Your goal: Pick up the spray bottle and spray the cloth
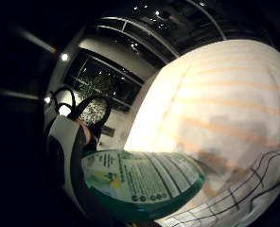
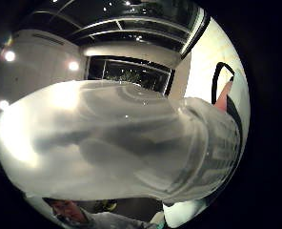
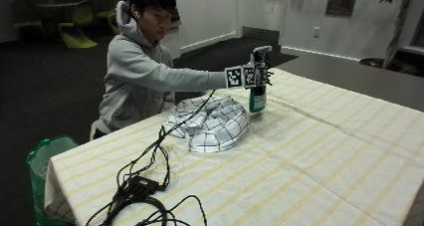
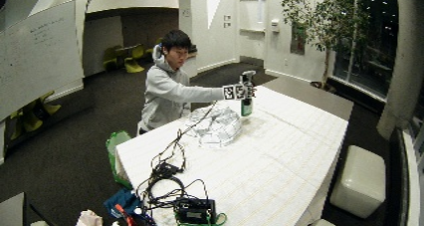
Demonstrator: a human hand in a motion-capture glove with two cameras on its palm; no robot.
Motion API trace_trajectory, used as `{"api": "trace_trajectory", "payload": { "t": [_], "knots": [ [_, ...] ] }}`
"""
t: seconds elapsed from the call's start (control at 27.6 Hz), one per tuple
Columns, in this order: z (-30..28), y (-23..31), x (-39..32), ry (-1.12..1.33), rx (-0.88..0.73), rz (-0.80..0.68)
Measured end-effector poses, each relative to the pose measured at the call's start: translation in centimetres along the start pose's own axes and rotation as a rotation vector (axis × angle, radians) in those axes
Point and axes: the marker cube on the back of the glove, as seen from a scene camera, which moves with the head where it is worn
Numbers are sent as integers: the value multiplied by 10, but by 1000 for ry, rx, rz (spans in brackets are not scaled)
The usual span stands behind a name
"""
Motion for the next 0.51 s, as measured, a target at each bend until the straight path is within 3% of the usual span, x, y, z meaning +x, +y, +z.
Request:
{"api": "trace_trajectory", "payload": {
  "t": [0.18, 0.51],
  "knots": [
    [8, 2, 18, 13, -88, 30],
    [-40, 39, 8, 2, -588, 55]
  ]
}}
